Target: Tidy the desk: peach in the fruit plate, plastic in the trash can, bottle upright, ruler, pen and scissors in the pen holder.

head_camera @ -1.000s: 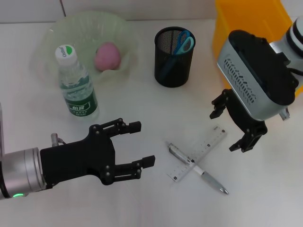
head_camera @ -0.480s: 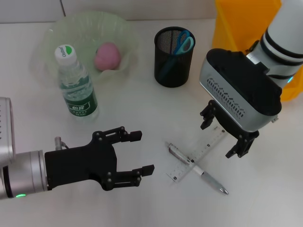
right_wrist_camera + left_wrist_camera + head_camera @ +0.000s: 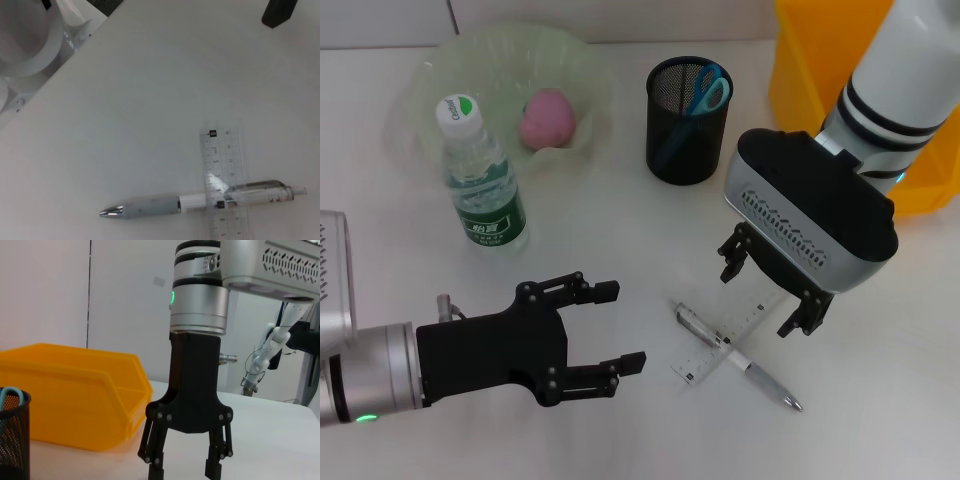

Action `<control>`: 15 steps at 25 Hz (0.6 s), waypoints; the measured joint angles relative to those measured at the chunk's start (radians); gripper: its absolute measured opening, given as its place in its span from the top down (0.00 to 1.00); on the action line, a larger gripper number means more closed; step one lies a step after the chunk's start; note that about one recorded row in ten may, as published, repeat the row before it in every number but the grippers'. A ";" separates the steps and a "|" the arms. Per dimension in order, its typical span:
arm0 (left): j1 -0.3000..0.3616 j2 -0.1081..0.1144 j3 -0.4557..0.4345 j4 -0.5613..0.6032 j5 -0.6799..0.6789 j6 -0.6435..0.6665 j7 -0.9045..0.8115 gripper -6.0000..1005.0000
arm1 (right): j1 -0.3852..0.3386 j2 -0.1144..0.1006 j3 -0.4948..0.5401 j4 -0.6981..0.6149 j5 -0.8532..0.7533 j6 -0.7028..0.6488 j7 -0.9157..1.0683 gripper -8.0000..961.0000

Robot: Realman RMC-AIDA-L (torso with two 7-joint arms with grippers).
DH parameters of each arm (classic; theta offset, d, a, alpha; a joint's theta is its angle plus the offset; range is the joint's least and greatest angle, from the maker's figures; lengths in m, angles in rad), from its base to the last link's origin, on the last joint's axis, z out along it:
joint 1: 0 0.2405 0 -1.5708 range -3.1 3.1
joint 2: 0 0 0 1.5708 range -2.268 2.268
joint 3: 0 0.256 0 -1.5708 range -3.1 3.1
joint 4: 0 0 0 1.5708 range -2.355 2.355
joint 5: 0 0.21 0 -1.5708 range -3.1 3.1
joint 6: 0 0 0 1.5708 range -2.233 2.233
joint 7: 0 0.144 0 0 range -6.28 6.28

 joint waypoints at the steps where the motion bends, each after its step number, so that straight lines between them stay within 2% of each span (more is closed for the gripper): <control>1: 0.000 0.000 0.000 0.000 0.000 0.000 0.000 0.20 | 0.004 0.001 -0.002 0.018 0.000 0.011 -0.010 0.14; 9: 0.001 0.000 -0.006 -0.008 0.000 -0.013 -0.002 0.20 | 0.054 0.005 -0.016 0.141 0.031 0.064 -0.061 0.14; 15: -0.001 0.000 -0.004 -0.009 0.000 -0.028 -0.002 0.20 | 0.074 0.006 -0.027 0.186 0.049 0.085 -0.073 0.14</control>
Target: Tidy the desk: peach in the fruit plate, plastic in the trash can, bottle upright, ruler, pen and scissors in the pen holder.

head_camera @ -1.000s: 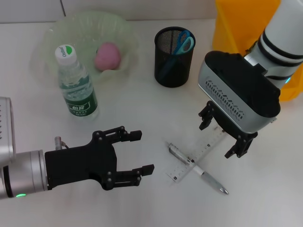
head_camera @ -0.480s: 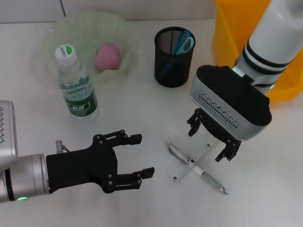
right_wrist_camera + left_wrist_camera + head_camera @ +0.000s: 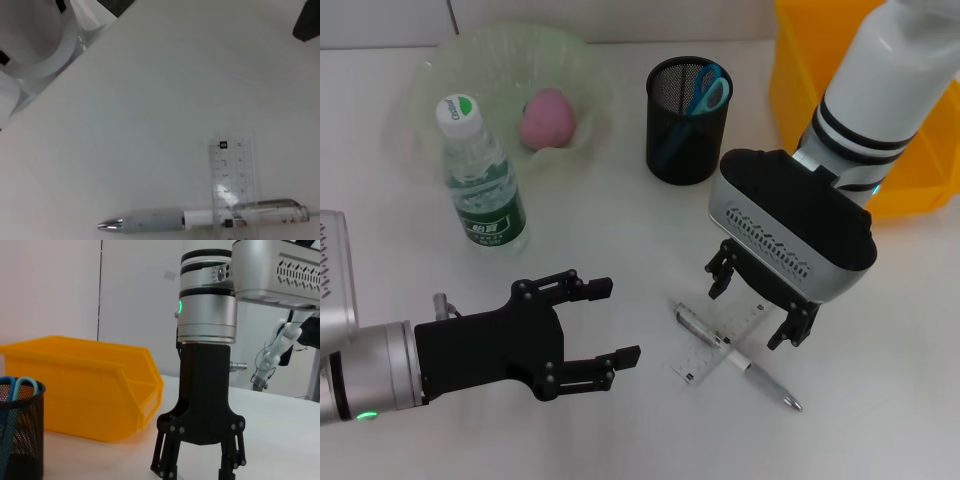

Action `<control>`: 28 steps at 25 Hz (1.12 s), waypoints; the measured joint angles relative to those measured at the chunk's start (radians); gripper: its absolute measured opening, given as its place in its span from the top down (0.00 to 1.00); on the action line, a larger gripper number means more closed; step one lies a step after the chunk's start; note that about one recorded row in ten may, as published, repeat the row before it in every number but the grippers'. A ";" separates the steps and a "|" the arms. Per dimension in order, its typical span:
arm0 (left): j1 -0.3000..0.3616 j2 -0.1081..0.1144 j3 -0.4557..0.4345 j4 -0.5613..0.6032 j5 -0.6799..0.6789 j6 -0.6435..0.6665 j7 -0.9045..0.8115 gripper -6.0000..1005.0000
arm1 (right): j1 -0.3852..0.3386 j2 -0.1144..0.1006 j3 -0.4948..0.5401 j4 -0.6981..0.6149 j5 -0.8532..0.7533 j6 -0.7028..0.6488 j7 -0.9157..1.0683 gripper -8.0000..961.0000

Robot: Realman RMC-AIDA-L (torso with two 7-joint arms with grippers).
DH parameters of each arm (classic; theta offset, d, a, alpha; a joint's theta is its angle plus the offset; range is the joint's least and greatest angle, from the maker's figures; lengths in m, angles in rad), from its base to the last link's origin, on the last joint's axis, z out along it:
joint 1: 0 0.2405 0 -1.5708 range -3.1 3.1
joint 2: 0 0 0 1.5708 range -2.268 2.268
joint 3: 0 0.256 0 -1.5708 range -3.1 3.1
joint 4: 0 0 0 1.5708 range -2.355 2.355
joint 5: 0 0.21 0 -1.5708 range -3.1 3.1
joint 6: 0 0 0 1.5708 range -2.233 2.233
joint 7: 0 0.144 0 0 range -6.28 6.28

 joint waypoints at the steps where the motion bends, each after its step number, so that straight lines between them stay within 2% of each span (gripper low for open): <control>1: 0.000 0.000 0.000 0.000 0.000 0.000 0.000 0.20 | 0.000 0.000 0.000 0.000 0.000 0.000 0.000 0.14; 15: -0.011 0.000 -0.002 0.000 -0.005 -0.001 0.000 0.20 | 0.056 0.001 -0.001 0.099 0.043 0.028 -0.034 0.14; 28: -0.011 0.000 -0.002 0.000 -0.004 -0.001 0.000 0.20 | 0.064 0.003 -0.013 0.135 0.051 0.033 -0.040 0.14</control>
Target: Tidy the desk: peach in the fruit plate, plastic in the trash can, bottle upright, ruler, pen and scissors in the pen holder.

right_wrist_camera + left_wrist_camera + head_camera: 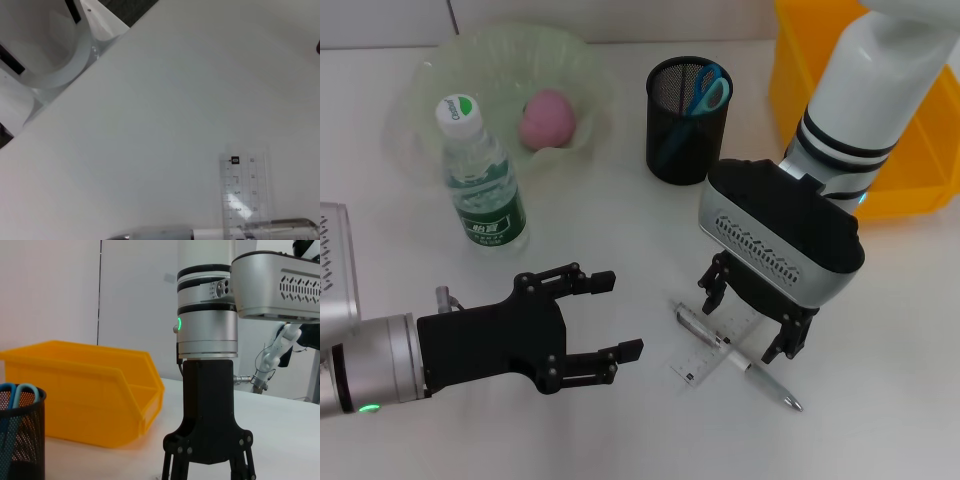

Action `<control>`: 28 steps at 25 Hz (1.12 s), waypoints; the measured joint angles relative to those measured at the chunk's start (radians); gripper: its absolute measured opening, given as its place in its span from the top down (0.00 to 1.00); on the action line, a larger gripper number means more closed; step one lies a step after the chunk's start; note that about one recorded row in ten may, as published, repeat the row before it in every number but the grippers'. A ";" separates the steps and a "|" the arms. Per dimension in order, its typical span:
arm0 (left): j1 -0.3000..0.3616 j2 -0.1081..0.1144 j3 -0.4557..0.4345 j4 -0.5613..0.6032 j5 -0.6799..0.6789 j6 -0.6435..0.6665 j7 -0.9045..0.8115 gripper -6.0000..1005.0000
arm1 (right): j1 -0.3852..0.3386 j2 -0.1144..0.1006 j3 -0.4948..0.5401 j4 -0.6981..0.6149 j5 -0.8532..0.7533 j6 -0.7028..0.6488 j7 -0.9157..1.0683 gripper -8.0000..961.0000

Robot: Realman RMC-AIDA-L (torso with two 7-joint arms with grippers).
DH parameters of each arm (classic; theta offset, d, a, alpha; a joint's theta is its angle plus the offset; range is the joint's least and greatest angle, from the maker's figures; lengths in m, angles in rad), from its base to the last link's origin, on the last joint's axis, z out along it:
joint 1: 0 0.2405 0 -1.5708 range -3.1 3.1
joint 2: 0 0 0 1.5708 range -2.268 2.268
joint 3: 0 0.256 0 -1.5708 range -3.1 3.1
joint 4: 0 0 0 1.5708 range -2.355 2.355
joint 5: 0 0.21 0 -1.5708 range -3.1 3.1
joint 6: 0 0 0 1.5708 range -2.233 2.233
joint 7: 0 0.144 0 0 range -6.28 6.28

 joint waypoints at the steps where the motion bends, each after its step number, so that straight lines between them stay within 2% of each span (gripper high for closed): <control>1: 0.000 0.000 0.000 0.000 0.000 0.001 0.000 0.20 | 0.000 0.000 0.000 0.002 0.000 0.002 0.000 0.14; 17: 0.004 -0.001 0.008 0.000 0.004 0.006 0.000 0.20 | 0.001 0.002 -0.013 0.033 -0.002 0.012 0.011 0.14; 27: 0.005 -0.001 0.009 0.000 0.003 0.006 0.003 0.20 | 0.003 0.002 -0.047 0.052 0.002 0.044 0.024 0.47; 28: 0.005 -0.001 0.009 0.000 0.002 0.007 0.002 0.20 | 0.003 0.002 -0.047 0.052 0.002 0.044 0.024 0.48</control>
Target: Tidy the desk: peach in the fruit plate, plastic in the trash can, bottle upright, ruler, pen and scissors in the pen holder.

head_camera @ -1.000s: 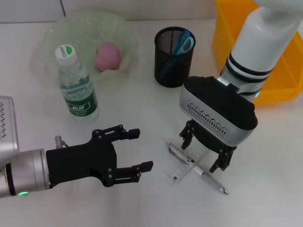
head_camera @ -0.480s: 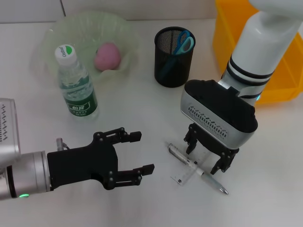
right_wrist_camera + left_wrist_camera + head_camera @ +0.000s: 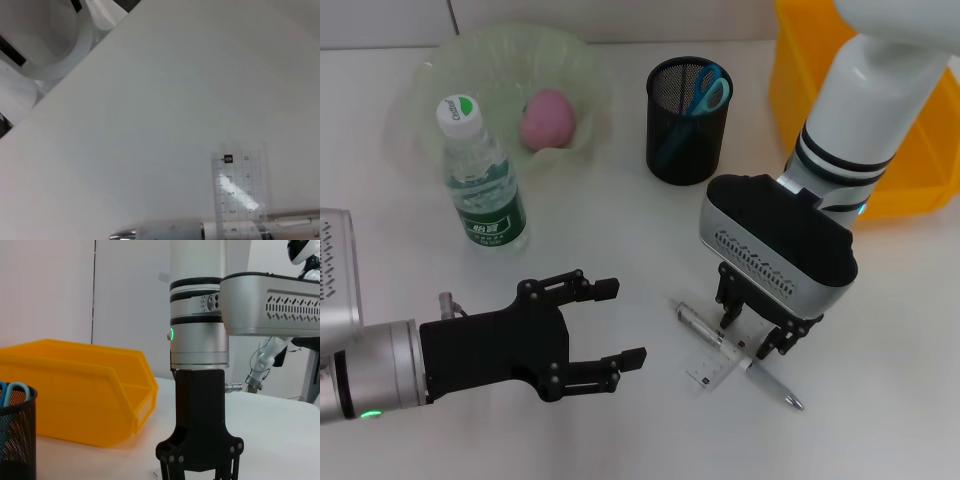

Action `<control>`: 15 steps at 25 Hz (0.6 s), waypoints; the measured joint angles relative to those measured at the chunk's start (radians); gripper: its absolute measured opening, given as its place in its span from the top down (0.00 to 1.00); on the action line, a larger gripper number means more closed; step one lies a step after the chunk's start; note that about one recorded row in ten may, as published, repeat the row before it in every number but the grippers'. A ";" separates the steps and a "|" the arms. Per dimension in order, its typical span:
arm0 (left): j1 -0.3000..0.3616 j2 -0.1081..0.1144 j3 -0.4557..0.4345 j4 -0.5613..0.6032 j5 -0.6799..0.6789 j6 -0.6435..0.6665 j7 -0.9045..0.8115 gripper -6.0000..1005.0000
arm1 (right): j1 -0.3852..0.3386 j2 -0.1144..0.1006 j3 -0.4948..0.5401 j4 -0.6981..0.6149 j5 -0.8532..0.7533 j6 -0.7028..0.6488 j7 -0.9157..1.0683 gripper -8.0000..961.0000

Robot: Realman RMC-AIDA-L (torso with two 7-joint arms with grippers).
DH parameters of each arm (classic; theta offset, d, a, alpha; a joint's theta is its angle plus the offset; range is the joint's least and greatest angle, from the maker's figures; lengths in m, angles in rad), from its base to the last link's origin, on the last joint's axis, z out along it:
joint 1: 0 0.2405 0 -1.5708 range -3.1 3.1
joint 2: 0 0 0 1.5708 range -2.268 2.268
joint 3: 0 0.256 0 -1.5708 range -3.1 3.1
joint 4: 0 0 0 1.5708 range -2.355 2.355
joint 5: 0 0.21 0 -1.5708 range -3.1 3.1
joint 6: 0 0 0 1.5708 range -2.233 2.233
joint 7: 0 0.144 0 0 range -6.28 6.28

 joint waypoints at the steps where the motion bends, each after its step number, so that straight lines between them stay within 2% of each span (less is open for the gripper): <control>1: 0.000 0.000 0.000 0.000 -0.001 0.000 0.000 0.20 | 0.000 0.000 -0.001 -0.003 0.000 0.000 0.005 0.48; 10: 0.000 0.000 -0.003 0.000 -0.004 0.002 0.004 0.20 | -0.020 -0.006 0.013 -0.098 -0.002 -0.018 0.109 0.56; 15: -0.006 0.000 -0.008 0.000 -0.005 0.005 0.008 0.20 | -0.042 -0.009 0.075 -0.178 -0.013 -0.080 0.157 0.60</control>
